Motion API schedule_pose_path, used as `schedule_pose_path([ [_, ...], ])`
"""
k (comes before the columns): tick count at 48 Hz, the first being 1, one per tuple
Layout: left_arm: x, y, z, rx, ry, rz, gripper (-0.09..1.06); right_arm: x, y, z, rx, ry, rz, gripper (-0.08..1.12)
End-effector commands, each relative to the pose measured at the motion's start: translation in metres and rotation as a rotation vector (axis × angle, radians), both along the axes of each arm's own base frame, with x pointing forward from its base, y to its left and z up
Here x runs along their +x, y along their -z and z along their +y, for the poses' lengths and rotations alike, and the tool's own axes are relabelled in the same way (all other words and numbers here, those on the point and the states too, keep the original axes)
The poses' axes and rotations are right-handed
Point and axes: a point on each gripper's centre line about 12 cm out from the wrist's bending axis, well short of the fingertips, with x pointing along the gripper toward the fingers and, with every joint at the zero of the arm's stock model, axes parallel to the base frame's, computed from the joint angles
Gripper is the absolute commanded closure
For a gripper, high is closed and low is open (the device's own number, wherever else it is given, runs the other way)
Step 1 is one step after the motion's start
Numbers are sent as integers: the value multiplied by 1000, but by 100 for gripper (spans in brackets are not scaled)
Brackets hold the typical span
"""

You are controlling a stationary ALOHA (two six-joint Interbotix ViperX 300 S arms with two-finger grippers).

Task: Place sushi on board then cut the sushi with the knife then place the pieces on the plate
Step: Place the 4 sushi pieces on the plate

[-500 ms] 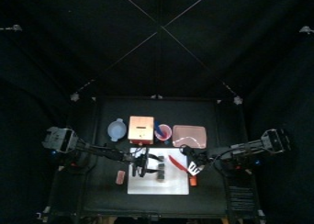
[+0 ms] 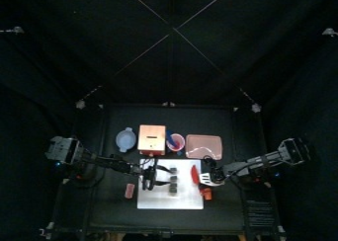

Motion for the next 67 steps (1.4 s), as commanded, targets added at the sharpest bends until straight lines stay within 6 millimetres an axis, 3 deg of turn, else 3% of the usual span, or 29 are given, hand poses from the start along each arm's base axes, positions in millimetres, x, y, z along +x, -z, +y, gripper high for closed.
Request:
schedule_pose_path([
  [1,1,-13,1,-1,0,-43,11,10,-17,-3,-86,-66,-48,28],
  [8,2,-14,3,0,-5,-45,11,32,-37,-33,-417,-243,-140,28],
  [14,-1,-18,12,-6,-32,-55,11,41,-46,-61,-585,-378,-151,28],
  [20,-11,-21,34,-43,-115,-55,11,49,-52,-75,-707,-609,-148,28],
  [26,-26,-14,63,-91,-233,-35,11,70,-55,-77,-812,-823,-209,27],
  [37,-58,-15,88,-153,-356,-43,11,120,-27,-73,-905,-1020,-253,13],
  [45,-75,-11,92,-185,-400,-36,11,142,-8,-80,-927,-1064,-206,7],
  [55,-82,-7,92,-188,-407,-31,11,149,1,-102,-920,-1019,-168,7],
  [67,-89,-1,92,-192,-415,-27,11,148,16,-99,-867,-1016,-142,7],
])
